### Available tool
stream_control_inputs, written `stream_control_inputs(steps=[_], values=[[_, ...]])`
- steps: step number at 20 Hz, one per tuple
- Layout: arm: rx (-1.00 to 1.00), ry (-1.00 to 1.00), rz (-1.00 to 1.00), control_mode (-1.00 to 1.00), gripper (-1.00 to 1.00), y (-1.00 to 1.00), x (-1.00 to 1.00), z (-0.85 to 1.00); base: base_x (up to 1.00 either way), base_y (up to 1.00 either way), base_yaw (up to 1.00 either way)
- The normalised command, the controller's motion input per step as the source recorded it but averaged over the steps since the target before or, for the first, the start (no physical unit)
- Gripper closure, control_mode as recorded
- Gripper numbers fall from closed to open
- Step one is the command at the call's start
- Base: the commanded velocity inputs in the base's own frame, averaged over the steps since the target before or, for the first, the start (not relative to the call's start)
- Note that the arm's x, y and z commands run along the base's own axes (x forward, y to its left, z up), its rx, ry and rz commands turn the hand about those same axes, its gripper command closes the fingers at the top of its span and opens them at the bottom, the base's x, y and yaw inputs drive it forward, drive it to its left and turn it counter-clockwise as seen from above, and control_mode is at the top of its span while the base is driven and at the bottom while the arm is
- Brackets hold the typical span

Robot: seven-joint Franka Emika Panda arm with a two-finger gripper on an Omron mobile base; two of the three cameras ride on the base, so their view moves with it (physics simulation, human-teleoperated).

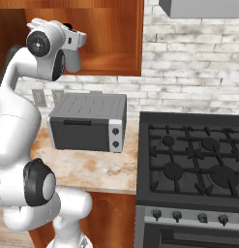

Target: Pick the water bottle from the counter and place it in the open cabinet.

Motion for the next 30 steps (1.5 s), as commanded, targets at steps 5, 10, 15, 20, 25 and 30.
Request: stream_control_inputs(steps=[5,10,15,20,25,30], values=[[0.0,0.05,-0.06,-1.0,1.0,0.0,0.49,0.0,0.0,0.0,0.0],[0.0,0.0,-0.02,-1.0,1.0,0.0,0.25,0.0,0.0,0.0,0.0],[-0.01,0.0,-0.03,-1.0,1.0,0.0,0.36,0.0,0.0,0.0,0.0],[-0.02,0.0,-0.05,-1.0,1.0,0.0,0.51,0.0,0.0,0.0,0.0],[-0.03,0.0,-0.04,-1.0,1.0,0.0,0.51,-0.07,0.0,0.0,0.0],[-0.01,0.0,-0.02,-1.0,1.0,0.0,0.5,-0.14,0.0,0.0,0.0]])
